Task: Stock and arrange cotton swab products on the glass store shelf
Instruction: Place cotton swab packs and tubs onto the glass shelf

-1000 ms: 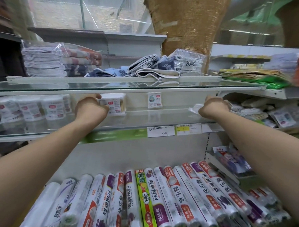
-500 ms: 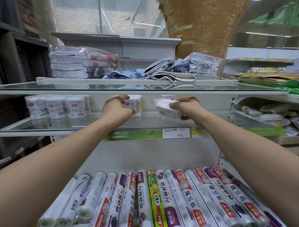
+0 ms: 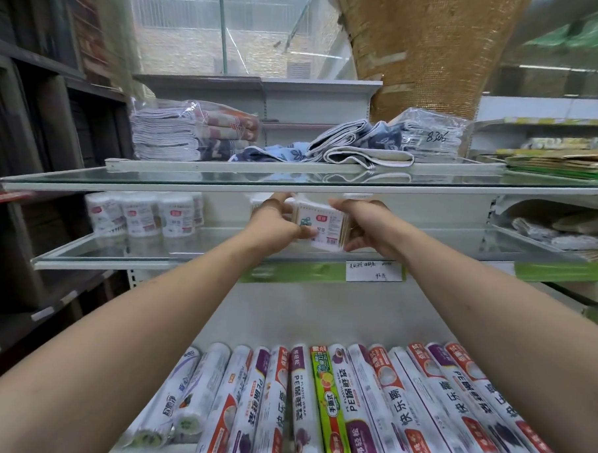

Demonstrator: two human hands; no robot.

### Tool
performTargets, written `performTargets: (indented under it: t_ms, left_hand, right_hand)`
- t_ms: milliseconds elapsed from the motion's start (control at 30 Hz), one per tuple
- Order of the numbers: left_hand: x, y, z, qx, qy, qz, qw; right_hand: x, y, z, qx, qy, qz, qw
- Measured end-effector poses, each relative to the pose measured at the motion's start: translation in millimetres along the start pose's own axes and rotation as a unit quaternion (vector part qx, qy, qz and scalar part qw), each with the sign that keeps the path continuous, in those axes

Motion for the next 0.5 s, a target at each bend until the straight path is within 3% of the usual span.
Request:
performTargets:
  t_ms: [167, 500]
  left_hand:
    - [-0.5, 1.0, 6.5, -0.026, -0.019, 0.030, 0.999]
    - [4.4, 17.1, 48.2, 0.072, -0.073, 0.111, 0.988]
  right_hand:
    - [-0.1, 4.6, 5.7, -0.007, -0.024, 0.018, 1.000]
    - [9.6, -7.8, 27.0, 0.024, -0.077, -0.003, 0.997]
Point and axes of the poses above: each hand's wrist, its own x-axis towards the middle knuckle, its own z-axis out of the back of the hand, y = z × x, the point moved 2 cm from there along x, towards the middle knuckle, and after that the axes turned 9 degrees about -z, right-handed, at the moved point
